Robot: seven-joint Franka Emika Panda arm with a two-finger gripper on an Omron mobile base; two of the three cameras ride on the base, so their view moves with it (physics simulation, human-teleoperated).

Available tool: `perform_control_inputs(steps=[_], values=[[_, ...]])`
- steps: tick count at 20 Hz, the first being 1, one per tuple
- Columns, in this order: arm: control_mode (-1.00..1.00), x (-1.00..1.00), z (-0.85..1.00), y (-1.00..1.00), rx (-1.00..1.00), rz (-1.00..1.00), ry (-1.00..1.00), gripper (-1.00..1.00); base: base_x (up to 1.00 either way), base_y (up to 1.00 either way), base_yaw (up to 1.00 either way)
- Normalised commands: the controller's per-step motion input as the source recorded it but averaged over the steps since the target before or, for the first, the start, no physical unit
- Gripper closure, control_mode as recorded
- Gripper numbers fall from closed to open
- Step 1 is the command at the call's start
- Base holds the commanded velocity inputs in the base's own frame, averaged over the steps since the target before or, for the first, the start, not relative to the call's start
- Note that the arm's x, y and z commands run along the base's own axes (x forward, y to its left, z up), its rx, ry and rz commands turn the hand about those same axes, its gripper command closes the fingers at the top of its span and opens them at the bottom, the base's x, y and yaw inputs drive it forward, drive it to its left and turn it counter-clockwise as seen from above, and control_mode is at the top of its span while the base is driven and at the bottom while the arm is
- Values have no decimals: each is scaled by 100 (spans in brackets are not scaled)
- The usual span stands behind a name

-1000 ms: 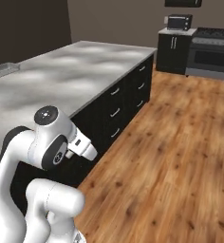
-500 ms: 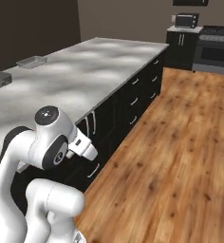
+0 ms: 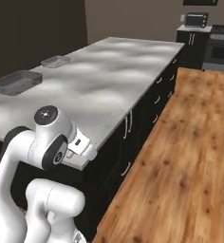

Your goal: Place the cold items (mushroom and tomato) from the fridge in one tupperware on the dining counter. Place the warm items (kebab skewer and hot dog) in the stove area in another tupperware.

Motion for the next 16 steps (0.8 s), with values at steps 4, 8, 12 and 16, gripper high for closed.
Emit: perform_control_inputs(steps=[4, 8, 12, 16], values=[[100, 0, 0, 0, 0, 0, 0, 100, -8, 100, -4], [100, 0, 0, 0, 0, 0, 0, 100, 0, 100, -7], [100, 0, 0, 0, 0, 0, 0, 100, 0, 100, -11], [100, 0, 0, 0, 0, 0, 0, 100, 0, 100, -14]])
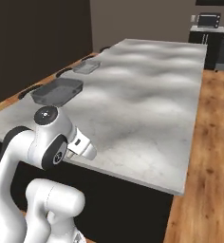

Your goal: Place the cold items (mushroom and tomato) from the fridge in one tupperware on the dining counter. Place the warm items (kebab skewer and hot dog) in the stove area in another tupperware.

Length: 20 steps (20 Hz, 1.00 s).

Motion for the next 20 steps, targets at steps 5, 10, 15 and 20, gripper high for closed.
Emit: perform_control_inputs(steps=[5, 10, 15, 20], values=[[100, 0, 0, 0, 0, 0, 0, 100, 0, 100, -18], [100, 0, 0, 0, 0, 0, 0, 100, 0, 100, -22], [100, 0, 0, 0, 0, 0, 0, 100, 0, 100, -22], [100, 0, 0, 0, 0, 0, 0, 100, 0, 100, -22]])
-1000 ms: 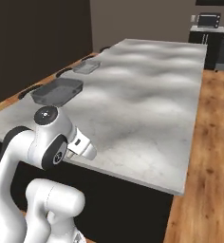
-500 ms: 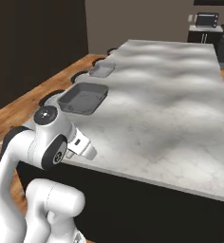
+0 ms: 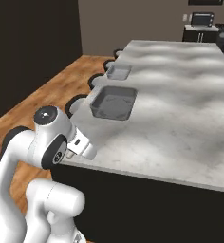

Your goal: Place the cold items (mushroom and tomato) from the fridge in one tupperware on the dining counter. Place the warm items (kebab skewer and hot dog) in the stove area in another tupperware.

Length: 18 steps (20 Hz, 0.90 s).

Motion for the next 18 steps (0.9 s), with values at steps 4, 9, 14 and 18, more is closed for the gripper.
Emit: perform_control_inputs(steps=[4, 9, 14, 18], values=[[100, 0, 0, 0, 0, 0, 0, 100, 0, 100, -37], [100, 0, 0, 0, 0, 0, 0, 100, 0, 100, -45], [100, 0, 0, 0, 0, 0, 0, 100, 1, 100, -47], [100, 0, 0, 0, 0, 0, 0, 100, 26, 100, -48]])
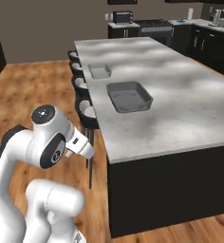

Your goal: Place the cold items (mushroom and tomato) from the fridge in one tupperware on the dining counter. Place the warm items (kebab skewer and hot dog) in the stove area in another tupperware.

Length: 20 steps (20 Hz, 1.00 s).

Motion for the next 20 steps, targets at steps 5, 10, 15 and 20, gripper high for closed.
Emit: perform_control_inputs(steps=[5, 10, 15, 20], values=[[100, 0, 0, 0, 0, 0, 0, 100, 60, 91, -40], [100, 0, 0, 0, 0, 0, 0, 100, 65, 79, -36], [100, 0, 0, 0, 0, 0, 0, 100, 64, 63, -34], [100, 0, 0, 0, 0, 0, 0, 100, 54, 43, -28]])
